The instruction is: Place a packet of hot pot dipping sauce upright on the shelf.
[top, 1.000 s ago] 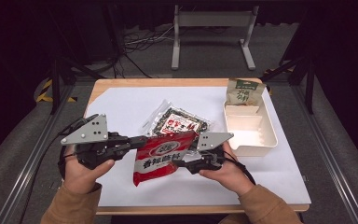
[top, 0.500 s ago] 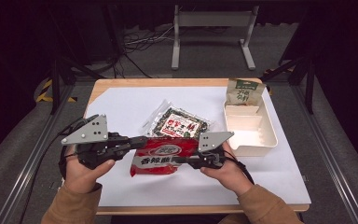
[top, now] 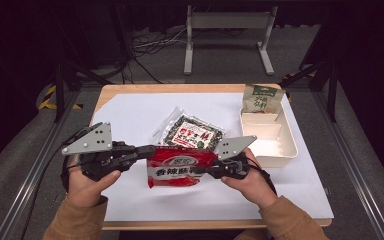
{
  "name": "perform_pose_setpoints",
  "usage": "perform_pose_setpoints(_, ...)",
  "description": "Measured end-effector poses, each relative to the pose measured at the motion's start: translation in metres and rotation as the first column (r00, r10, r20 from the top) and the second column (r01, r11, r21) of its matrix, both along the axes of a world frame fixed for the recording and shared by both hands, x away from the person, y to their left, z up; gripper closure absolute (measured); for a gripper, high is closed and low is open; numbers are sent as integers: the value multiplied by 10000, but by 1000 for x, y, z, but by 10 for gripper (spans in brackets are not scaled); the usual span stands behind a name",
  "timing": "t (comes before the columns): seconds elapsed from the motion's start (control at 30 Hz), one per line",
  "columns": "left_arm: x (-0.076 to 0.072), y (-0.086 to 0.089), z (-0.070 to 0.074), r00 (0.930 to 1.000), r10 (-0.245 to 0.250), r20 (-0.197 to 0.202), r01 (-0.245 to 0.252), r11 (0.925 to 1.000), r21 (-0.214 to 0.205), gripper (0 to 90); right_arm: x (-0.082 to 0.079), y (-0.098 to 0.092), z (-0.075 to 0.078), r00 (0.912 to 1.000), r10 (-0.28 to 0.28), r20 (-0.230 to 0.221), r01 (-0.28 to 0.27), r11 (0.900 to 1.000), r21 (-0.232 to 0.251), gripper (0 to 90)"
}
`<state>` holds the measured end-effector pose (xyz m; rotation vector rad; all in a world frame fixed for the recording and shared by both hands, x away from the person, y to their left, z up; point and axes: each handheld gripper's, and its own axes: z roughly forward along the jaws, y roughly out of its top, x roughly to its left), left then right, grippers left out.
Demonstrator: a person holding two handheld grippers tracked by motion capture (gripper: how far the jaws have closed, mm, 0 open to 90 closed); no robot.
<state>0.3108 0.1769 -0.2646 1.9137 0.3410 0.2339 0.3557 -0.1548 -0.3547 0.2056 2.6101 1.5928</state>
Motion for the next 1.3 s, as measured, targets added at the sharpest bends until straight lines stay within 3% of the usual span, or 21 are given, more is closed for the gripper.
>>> perform_pose_setpoints(0.37, 1, -1, -2, 9999, 102, -56, -101, 9999, 37, 893, -1, -10, 13, 9999, 20, -103, -22, 9999, -165, 897)
perform_pose_setpoints(0.53, 3, 0, -3, 9991, 419, -24, -419, 9991, 51, 714, 0, -17, 19, 9999, -96, -52, 95, 9996, -272, 897)
perform_pose_setpoints(0.57, 3, 0, -4, 9987, 509, -67, -509, 9987, -13, 714, 0, -19, 20, 9999, -149, -29, 148, 9995, -282, 897)
perform_pose_setpoints(0.6, 4, 1, -4, 9981, 603, -85, -603, 9982, -56, 622, 0, -24, 24, 9996, -289, 20, 290, 9991, -315, 897)
perform_pose_setpoints(0.77, 7, 5, -6, 9956, 938, 4, -938, 9955, -136, 515, 2, -34, 30, 9983, -571, 72, 573, 9976, -387, 897)
perform_pose_setpoints(1.3, 22, 15, -23, 9889, 1443, -369, -1443, 9895, 24, 464, 14, -73, 58, 9891, -1469, 63, 1470, 9877, -537, 896)
